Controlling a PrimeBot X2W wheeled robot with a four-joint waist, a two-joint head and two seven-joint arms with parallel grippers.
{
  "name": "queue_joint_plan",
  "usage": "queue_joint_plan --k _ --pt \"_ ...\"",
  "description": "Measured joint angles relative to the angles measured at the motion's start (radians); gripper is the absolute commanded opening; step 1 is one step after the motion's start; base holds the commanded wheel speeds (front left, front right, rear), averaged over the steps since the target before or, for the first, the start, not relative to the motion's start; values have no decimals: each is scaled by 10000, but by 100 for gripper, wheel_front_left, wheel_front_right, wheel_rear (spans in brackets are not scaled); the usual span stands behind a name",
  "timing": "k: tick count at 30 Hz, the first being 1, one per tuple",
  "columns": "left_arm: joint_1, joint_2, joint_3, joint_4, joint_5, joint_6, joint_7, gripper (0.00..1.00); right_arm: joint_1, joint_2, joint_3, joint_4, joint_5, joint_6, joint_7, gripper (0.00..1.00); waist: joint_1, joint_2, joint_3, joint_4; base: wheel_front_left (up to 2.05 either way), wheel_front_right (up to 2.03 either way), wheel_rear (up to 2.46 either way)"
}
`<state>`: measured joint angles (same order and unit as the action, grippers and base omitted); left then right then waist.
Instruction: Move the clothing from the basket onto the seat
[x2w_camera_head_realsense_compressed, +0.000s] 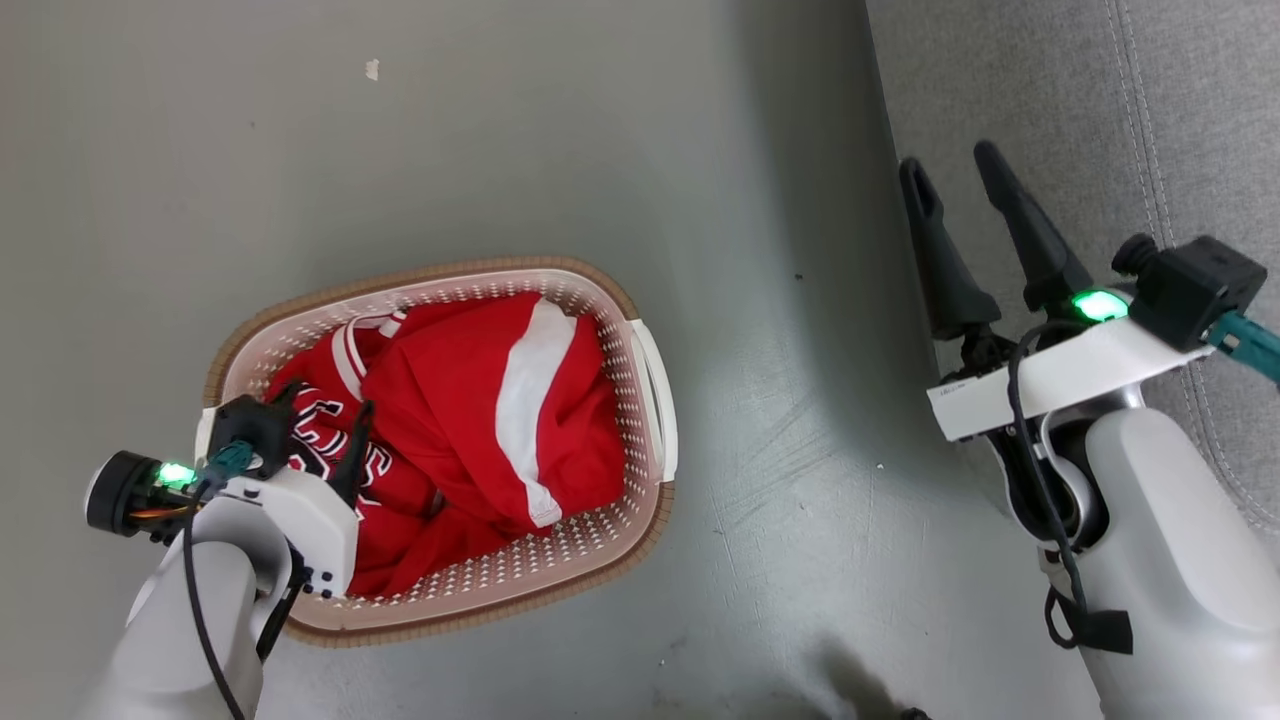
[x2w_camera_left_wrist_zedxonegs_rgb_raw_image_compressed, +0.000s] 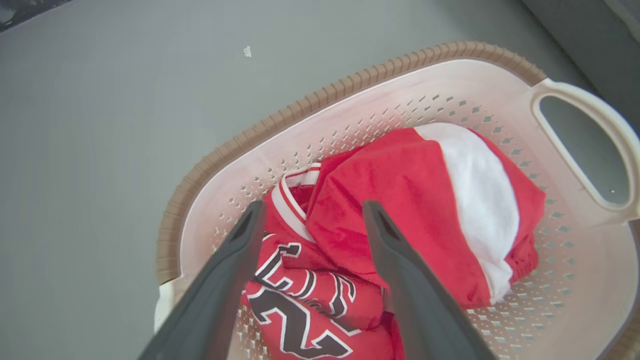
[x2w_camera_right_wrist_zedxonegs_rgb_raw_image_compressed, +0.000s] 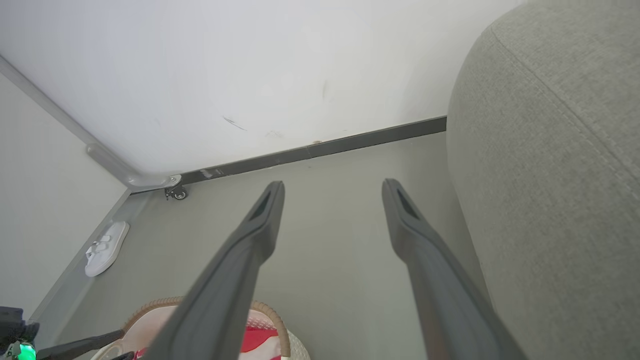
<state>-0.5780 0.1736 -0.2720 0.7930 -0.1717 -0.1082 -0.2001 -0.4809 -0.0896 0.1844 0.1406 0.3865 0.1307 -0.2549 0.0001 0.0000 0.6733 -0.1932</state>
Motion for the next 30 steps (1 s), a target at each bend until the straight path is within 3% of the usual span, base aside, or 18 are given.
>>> queue_joint_plan --k 10,22,30 --pt "-442 217 -621 830 709 6 155 100 -212 146 213 0 33 0 -2 100 0 0 365 -245 0 0 0" --pt "-1189 435 -681 1693 1168 671 593 100 -461 215 247 21 105 0 -2 100 1 0 682 -537 0 0 0" --pt "-1489 477 -681 2180 1212 892 784 100 -612 265 245 44 245 0 -2 100 0 0 821 -709 0 0 0"
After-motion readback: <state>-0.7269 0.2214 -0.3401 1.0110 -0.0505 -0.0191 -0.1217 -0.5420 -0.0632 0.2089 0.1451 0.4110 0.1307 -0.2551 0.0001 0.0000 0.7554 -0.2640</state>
